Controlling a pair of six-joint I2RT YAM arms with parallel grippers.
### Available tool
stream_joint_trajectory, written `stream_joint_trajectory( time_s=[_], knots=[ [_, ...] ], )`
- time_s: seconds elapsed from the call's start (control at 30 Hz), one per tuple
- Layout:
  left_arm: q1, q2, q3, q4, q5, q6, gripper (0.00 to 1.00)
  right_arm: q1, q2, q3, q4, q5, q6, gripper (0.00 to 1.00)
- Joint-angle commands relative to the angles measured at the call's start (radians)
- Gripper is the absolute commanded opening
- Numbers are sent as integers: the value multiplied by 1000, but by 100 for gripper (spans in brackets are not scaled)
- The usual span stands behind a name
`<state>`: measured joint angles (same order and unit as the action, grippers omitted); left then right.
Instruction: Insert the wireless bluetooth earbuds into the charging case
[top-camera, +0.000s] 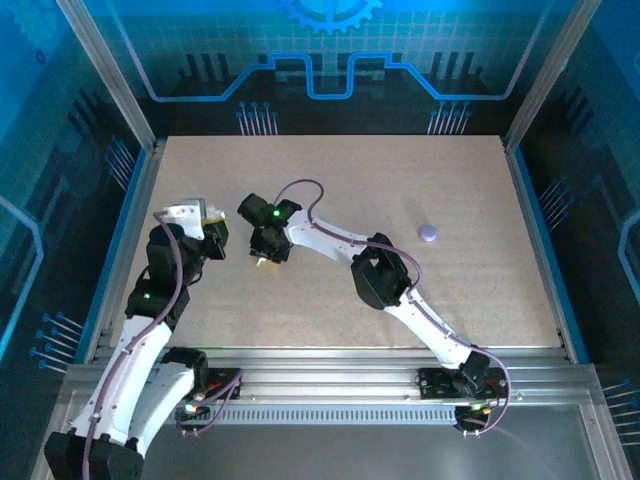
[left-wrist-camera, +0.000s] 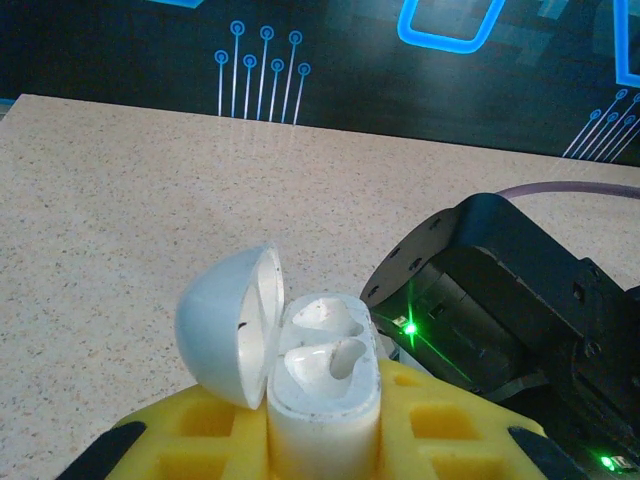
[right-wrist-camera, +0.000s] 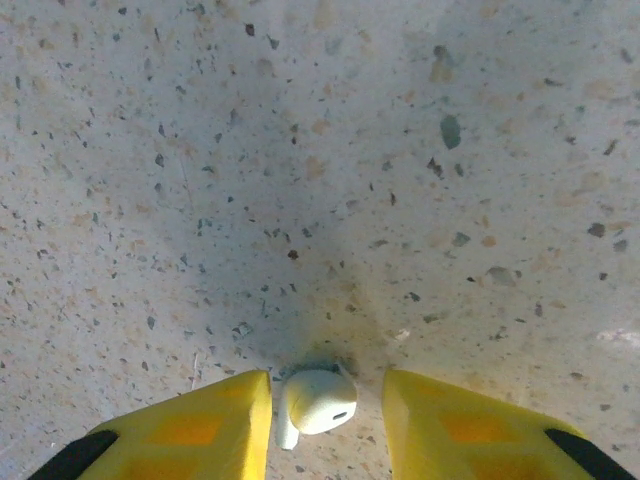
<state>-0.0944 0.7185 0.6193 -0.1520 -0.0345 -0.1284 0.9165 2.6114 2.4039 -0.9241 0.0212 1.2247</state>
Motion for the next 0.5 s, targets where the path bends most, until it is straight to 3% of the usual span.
stream_joint_trajectory(
  time_s=[0.0, 0.47],
  knots=[
    [10, -17, 3, 20, -16, 12, 23, 17, 36, 25, -72, -13, -26, 36],
    [12, -19, 5, 22, -9, 12, 23, 7, -33, -75, -127, 9, -104, 23]
  ],
)
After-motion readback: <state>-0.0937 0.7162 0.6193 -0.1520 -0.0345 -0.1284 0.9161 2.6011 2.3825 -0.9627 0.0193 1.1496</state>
